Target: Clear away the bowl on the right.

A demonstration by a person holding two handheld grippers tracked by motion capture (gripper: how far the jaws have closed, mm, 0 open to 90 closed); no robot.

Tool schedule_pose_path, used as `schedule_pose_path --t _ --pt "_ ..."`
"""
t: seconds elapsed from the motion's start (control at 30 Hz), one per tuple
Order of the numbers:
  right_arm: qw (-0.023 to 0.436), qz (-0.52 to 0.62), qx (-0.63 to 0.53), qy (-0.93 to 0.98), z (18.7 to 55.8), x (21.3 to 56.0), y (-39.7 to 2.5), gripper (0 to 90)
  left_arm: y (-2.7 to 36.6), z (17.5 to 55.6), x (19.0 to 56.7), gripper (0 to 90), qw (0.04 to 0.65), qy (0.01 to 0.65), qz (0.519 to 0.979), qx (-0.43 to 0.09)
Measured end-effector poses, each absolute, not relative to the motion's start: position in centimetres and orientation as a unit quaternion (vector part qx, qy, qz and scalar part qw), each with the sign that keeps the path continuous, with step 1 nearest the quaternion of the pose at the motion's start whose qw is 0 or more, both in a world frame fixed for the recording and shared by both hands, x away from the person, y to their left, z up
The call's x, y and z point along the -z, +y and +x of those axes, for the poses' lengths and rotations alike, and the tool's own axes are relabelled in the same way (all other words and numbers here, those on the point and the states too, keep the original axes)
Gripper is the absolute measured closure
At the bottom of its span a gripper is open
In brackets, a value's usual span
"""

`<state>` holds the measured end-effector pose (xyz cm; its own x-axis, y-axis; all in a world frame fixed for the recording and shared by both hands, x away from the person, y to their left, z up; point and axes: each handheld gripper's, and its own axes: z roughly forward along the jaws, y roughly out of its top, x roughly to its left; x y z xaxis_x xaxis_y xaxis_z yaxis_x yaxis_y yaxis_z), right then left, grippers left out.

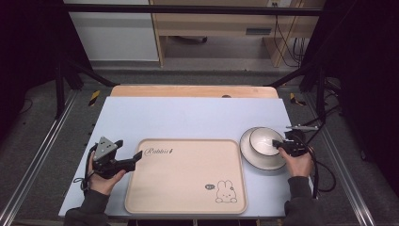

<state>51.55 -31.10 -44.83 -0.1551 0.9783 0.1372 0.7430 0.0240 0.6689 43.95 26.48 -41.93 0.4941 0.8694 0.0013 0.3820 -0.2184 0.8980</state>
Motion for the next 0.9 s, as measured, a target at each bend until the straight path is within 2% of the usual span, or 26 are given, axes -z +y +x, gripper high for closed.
schedule_pose_path --t 0.27,0.9 --pt "0.177 0.627 -0.313 0.691 51.76 44.78 -31.09 77.0 26.42 44.03 42.08 14.8 0.454 0.427 0.736 -0.265" --pt "0.137 0.652 -0.320 0.674 52.24 44.77 -31.64 78.9 26.33 44.05 42.12 15.0 0.452 0.427 0.737 -0.265"
